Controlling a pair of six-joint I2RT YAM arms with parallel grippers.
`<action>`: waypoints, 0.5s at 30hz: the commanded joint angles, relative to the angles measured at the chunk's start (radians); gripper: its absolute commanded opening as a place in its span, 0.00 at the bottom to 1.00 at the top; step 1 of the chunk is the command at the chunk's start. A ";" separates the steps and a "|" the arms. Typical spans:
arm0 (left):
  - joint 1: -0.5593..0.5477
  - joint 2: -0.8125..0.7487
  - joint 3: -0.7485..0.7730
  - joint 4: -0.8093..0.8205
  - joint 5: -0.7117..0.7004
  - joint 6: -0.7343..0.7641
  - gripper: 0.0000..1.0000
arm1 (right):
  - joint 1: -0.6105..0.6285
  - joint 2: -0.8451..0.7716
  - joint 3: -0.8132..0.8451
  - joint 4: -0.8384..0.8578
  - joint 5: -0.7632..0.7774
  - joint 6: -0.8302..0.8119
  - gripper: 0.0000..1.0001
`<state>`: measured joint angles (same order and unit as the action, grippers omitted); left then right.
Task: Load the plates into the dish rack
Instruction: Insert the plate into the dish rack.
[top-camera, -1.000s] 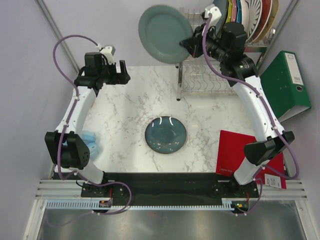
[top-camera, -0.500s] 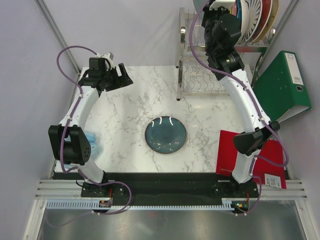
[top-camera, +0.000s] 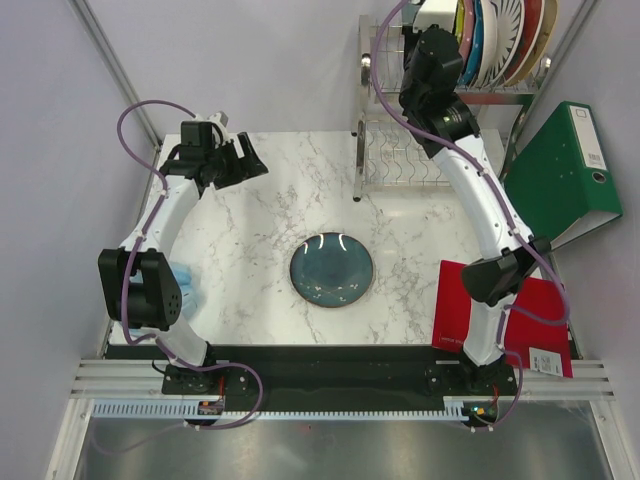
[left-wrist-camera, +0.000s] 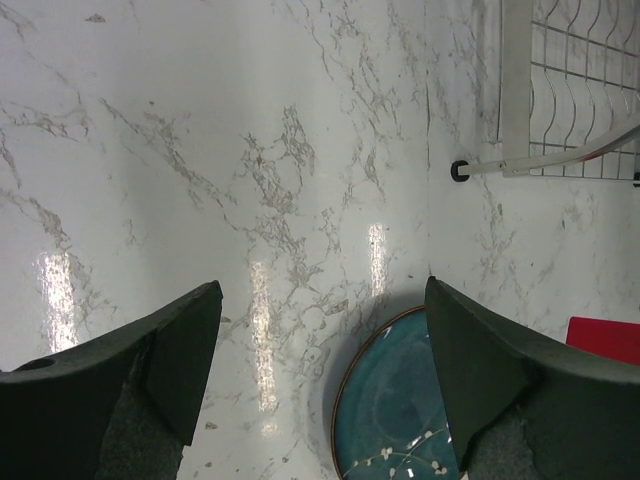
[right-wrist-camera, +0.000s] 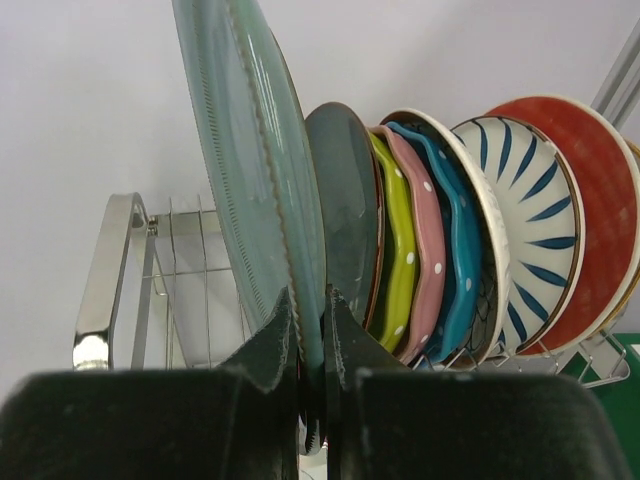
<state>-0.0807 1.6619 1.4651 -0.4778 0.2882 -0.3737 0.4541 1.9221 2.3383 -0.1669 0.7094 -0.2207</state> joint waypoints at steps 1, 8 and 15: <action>0.001 -0.024 -0.008 0.047 0.023 -0.034 0.88 | 0.003 -0.015 0.049 0.124 0.015 0.029 0.00; 0.002 -0.007 -0.003 0.047 0.037 -0.036 0.88 | -0.006 0.005 0.026 0.116 0.039 0.040 0.00; 0.009 0.004 -0.006 0.045 0.052 -0.030 0.88 | -0.028 0.035 0.030 0.110 0.048 0.066 0.00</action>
<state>-0.0799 1.6623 1.4593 -0.4648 0.3031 -0.3779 0.4435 1.9778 2.3344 -0.2031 0.7376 -0.1928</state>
